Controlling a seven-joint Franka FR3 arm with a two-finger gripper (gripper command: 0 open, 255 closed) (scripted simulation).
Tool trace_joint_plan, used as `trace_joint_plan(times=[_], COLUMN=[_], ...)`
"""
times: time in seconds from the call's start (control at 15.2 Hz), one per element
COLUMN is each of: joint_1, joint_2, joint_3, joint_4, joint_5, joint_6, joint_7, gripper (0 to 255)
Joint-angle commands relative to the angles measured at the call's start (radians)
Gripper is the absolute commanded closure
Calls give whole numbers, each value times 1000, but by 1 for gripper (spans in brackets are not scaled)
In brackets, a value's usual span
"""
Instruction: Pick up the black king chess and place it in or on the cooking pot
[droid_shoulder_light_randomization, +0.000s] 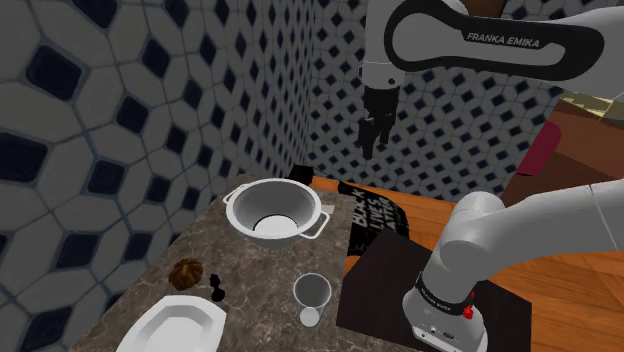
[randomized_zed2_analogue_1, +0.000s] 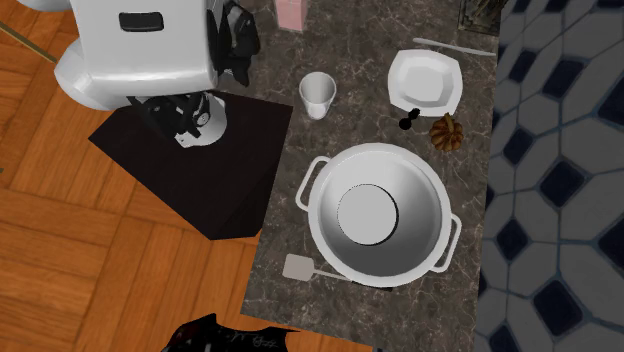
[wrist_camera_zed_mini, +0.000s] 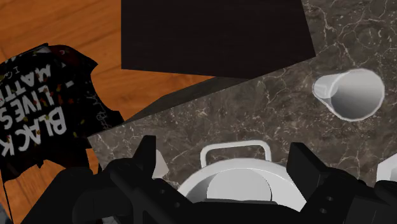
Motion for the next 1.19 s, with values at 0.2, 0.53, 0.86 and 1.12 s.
trace_joint_plan(times=[0.2, 0.53, 0.86, 1.12], joint_1=[15, 38, 56, 68], joint_2=[64, 192, 345, 481], joint_3=[44, 116, 186, 239], joint_4=[-17, -22, 5, 48], joint_5=[36, 85, 117, 126], joint_6=[67, 179, 287, 365], joint_7=[48, 124, 199, 260], gripper=[0, 0, 0, 0])
